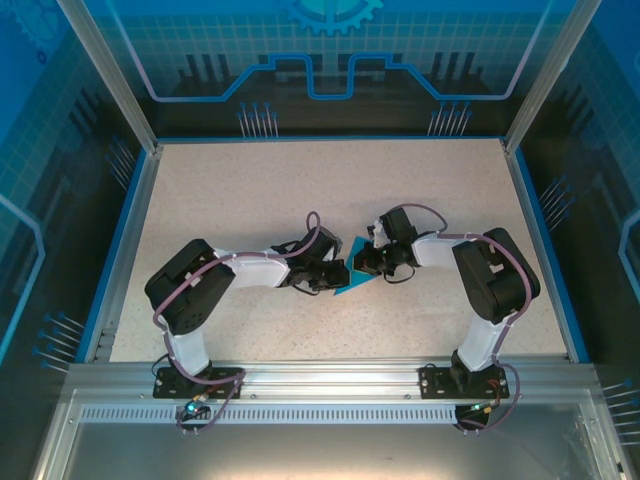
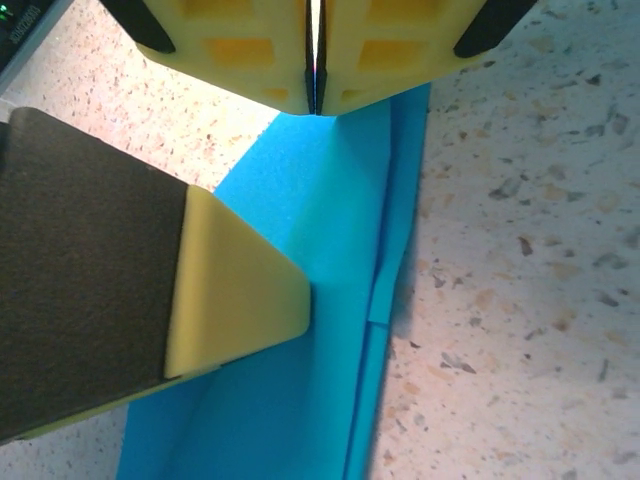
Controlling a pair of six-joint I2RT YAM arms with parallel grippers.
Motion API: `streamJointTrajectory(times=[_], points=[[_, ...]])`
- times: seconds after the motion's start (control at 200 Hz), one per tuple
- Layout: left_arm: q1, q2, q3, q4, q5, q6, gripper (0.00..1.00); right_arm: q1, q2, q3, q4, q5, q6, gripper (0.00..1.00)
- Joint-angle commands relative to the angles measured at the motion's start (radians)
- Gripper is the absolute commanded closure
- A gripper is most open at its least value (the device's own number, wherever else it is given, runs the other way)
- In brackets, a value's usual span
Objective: Fold a paper plane with a square sheet of paper (pick it up from the middle)
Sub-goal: Fourth fold the wing at the center of the table.
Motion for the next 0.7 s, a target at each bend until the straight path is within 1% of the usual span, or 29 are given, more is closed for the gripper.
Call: streamJointTrajectory(times=[0.0,0.27,0.38,0.525,0.695], points=[[-0.001,0.023,0.0,-0.03,-0.023,-0.005,0.87,0.004,0.042,-0.018,-0.046,0.047,0.004,0.93],[-0.003,0.023,-0.022,-0.05,-0.06,-0.005,0.91,0.004,0.017,-0.011,-0.05,0.04,0.003,0.92],[-0.001,0.025,-0.028,-0.051,-0.075,-0.009,0.92,0.003,-0.016,-0.003,-0.042,0.021,-0.002,0.89],[-0.003,0.028,-0.035,-0.045,-0.079,-0.015,0.94,0.004,-0.072,-0.028,-0.005,-0.019,-0.013,0.79],[-0.002,0.035,-0.042,-0.036,-0.08,-0.024,0.96,0.019,-0.097,-0.046,0.02,-0.042,-0.012,0.79]])
